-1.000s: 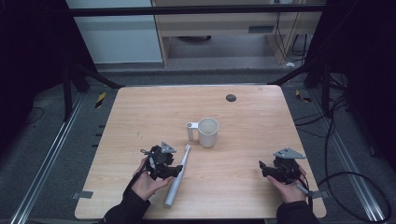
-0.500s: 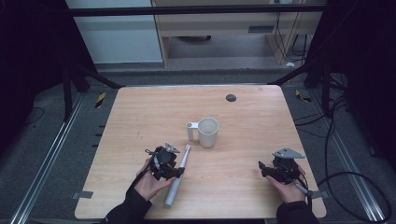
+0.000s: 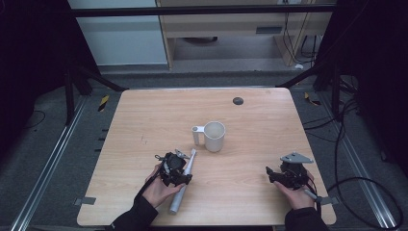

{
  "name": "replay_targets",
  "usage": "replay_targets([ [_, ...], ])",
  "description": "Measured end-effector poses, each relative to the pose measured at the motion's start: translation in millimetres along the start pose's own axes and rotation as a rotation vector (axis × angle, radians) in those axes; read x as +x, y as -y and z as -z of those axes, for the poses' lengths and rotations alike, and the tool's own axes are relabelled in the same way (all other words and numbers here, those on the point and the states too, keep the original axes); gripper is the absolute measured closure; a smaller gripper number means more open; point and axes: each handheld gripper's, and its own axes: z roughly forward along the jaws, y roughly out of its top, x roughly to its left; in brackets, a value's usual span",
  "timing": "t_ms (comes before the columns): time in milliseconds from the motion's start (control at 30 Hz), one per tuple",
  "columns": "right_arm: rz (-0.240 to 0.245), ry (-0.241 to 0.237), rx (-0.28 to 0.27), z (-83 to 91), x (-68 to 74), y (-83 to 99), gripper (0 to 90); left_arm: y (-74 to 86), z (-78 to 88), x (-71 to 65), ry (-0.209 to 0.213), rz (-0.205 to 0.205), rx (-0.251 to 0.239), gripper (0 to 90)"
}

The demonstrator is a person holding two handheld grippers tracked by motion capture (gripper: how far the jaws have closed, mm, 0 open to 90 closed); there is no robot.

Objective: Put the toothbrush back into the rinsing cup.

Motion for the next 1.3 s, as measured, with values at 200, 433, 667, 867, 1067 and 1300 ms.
replay_targets([
  [200,0.005,0.000,0.001,-0.7,-0.3,0.1,29.6,-1.5,-4.4,-0.3,-0.006,0.011,0.016,60.4],
  [433,0.003,-0.002,0.003,-0.8,-0.2,0.0,29.5,-2.2,-7.5,-0.1,0.002,0.005,0.032,61.5],
  [667,0.002,-0.003,0.007,-1.3,-0.1,0.0,29.4,-3.0,-9.8,0.0,0.015,-0.005,0.050,63.0],
  [867,0.000,-0.003,0.008,-1.5,-0.1,0.1,29.4,-3.5,-11.4,0.9,0.031,-0.018,0.061,64.7],
  [1067,0.000,-0.007,0.011,-1.2,0.1,-0.1,29.4,-4.3,-12.0,0.8,0.038,-0.042,0.066,65.4],
  [1300,-0.002,-0.005,0.013,-1.8,-0.1,0.0,29.2,-7.0,-12.3,3.7,0.061,-0.064,0.081,66.0],
])
